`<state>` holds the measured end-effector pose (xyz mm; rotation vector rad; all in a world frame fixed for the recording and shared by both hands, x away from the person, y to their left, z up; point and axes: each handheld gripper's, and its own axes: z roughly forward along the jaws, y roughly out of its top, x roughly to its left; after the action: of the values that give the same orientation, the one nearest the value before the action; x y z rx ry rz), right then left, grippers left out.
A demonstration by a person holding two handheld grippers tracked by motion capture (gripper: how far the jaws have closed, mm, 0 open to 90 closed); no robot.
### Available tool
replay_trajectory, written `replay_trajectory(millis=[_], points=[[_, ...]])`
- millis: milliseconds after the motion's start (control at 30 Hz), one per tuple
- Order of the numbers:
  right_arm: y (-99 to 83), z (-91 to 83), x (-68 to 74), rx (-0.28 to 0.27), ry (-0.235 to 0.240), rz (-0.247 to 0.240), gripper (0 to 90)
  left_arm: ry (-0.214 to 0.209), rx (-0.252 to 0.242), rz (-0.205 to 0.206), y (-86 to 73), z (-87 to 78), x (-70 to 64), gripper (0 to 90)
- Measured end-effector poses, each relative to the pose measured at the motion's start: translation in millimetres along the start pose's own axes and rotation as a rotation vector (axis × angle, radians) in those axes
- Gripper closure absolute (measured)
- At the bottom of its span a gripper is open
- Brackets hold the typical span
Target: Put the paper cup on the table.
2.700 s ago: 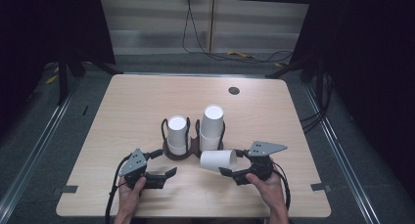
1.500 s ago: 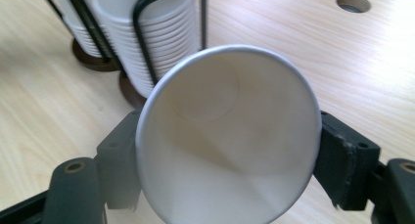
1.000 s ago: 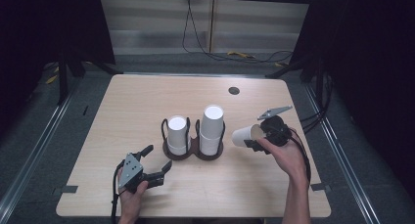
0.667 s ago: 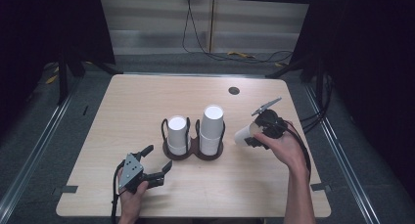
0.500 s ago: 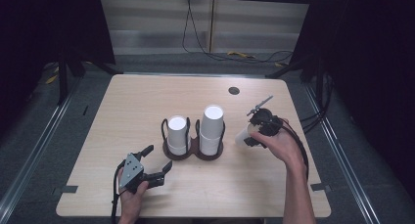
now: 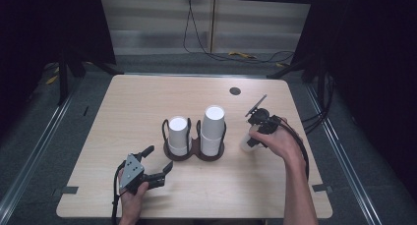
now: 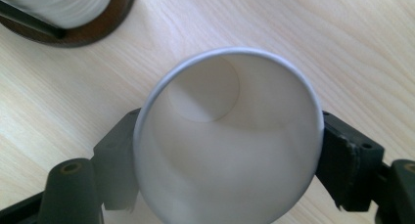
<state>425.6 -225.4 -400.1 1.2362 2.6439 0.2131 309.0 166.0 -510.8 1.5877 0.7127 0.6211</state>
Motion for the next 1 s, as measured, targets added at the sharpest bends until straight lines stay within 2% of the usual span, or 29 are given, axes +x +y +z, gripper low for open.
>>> replay_trajectory(millis=[33,167,700,900,1000], points=[[0.7,0.9,-0.2,0.008,-0.011,-0.004,22.3,-0.001,0.000,0.000,0.0,-0.1,0.1,15.7],[3.1,4.5,0.3,0.025,-0.005,-0.003,21.4,-0.003,-0.001,0.003,0.0,-0.2,0.0,15.7],[10.4,13.8,-4.7,0.018,0.011,0.013,19.3,-0.008,0.000,0.005,0.1,0.1,-0.2,15.6],[12.3,16.6,-6.0,0.015,-0.002,0.026,18.5,-0.004,0.001,0.004,0.1,0.2,-0.2,15.6],[12.9,17.9,-6.0,0.020,-0.029,0.030,18.3,-0.004,0.002,0.006,0.1,0.0,-0.3,15.6]])
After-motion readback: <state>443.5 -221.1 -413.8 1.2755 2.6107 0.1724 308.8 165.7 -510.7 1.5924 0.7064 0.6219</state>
